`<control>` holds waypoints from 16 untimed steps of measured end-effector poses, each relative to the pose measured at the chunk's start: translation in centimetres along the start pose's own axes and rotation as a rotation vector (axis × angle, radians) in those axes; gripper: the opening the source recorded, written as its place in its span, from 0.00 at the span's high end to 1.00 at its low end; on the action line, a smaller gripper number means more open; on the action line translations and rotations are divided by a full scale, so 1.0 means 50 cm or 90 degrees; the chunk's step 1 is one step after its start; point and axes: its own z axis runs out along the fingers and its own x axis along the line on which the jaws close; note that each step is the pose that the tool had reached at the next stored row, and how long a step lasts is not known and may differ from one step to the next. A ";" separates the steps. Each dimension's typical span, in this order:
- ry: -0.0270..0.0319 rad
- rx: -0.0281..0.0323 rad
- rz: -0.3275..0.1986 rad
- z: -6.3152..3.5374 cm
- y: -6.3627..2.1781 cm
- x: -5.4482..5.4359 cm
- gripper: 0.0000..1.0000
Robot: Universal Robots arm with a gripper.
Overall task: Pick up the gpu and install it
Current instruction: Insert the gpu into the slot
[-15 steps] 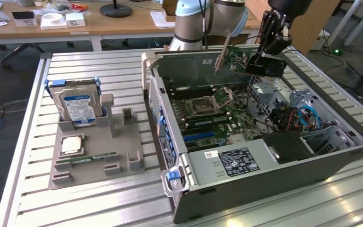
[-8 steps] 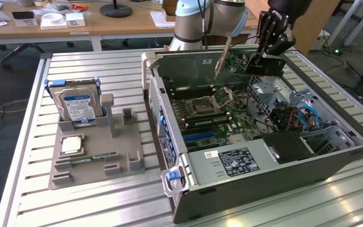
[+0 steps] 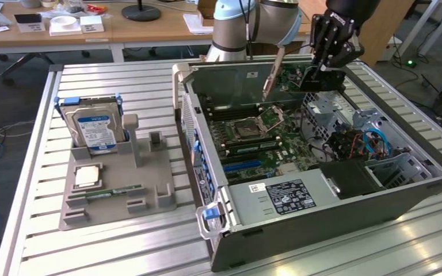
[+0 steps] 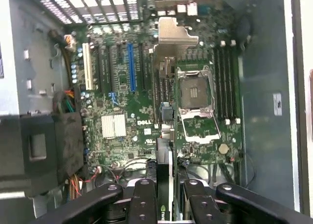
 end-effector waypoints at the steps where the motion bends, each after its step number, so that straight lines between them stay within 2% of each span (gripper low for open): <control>1: 0.0004 -0.0003 -0.010 0.000 0.000 0.000 0.74; 8: 0.0007 0.0001 -0.019 0.002 0.000 0.000 0.74; 9: 0.0007 0.0023 -0.019 0.004 0.001 0.000 0.74; 14: -0.0006 0.0237 -0.020 0.013 0.012 0.001 0.74; 15: -0.0007 0.0263 -0.020 0.015 0.014 0.001 0.74; 16: -0.0008 0.0268 -0.020 0.016 0.015 0.002 0.74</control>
